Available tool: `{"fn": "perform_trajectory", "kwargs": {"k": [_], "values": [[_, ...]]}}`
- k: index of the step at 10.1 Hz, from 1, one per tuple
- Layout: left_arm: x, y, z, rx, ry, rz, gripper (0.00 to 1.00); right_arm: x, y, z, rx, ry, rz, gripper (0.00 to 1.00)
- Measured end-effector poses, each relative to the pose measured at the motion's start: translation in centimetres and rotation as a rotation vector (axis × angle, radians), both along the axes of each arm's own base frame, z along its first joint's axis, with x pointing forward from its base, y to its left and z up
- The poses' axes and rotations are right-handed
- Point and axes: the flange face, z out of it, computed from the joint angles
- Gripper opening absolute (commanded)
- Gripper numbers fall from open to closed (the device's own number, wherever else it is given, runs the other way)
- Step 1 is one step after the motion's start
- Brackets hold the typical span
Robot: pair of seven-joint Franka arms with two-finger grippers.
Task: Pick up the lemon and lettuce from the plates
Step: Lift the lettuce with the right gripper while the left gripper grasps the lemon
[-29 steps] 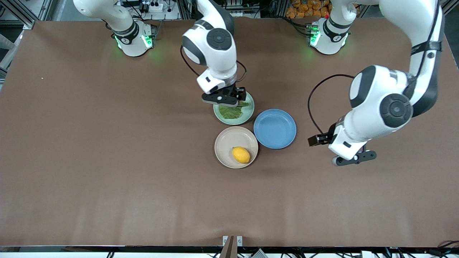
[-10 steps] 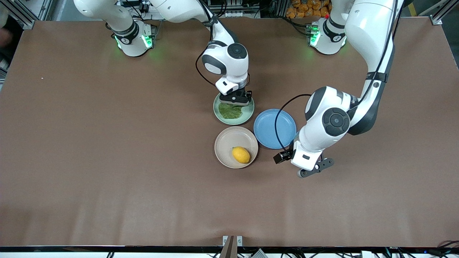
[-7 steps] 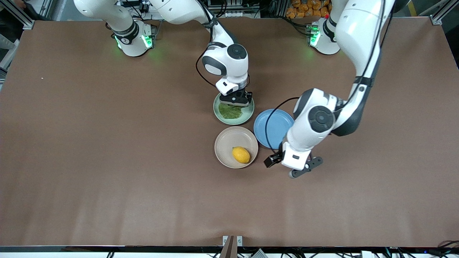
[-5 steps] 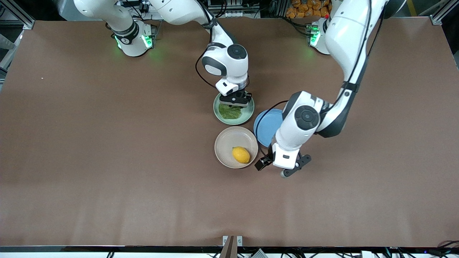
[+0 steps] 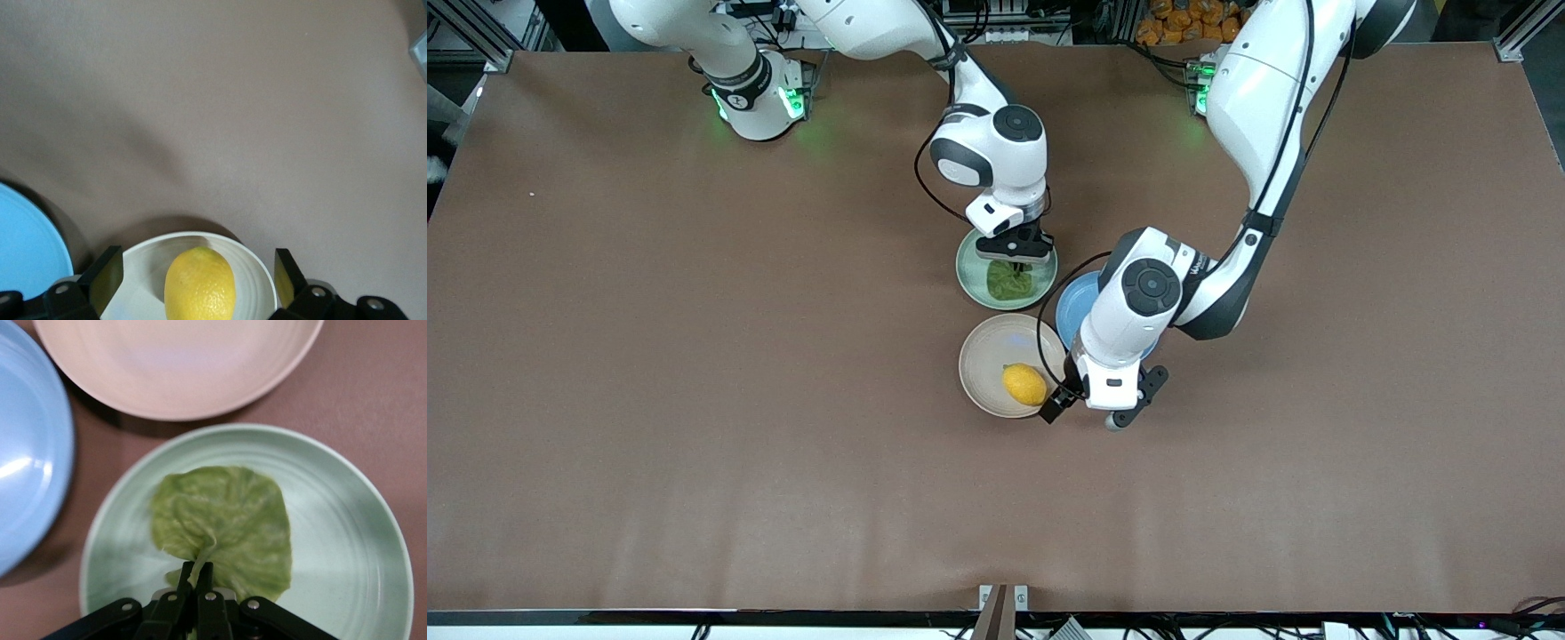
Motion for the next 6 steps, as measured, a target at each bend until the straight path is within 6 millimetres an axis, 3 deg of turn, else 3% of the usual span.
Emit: {"fn": "perform_trajectory", "kwargs": {"k": [1,3,6], "values": [[-0.4,-0.5,-0.8,0.004,0.008,-0.006,1.0,0.5,0.0,2.2,-0.017,0.006,-0.006,0.0],[-0.9,-1.2,-2.6,0.002,0.008,-0.016,1.0,1.9,-1.3,8.7,-0.055,0.025,0.007,0.0],[-1.0,-1.5,-3.7,-0.002,0.004,-0.018,1.0,4.7,-6.3,19.5,-0.091,0.114,0.077,0.0]]}}
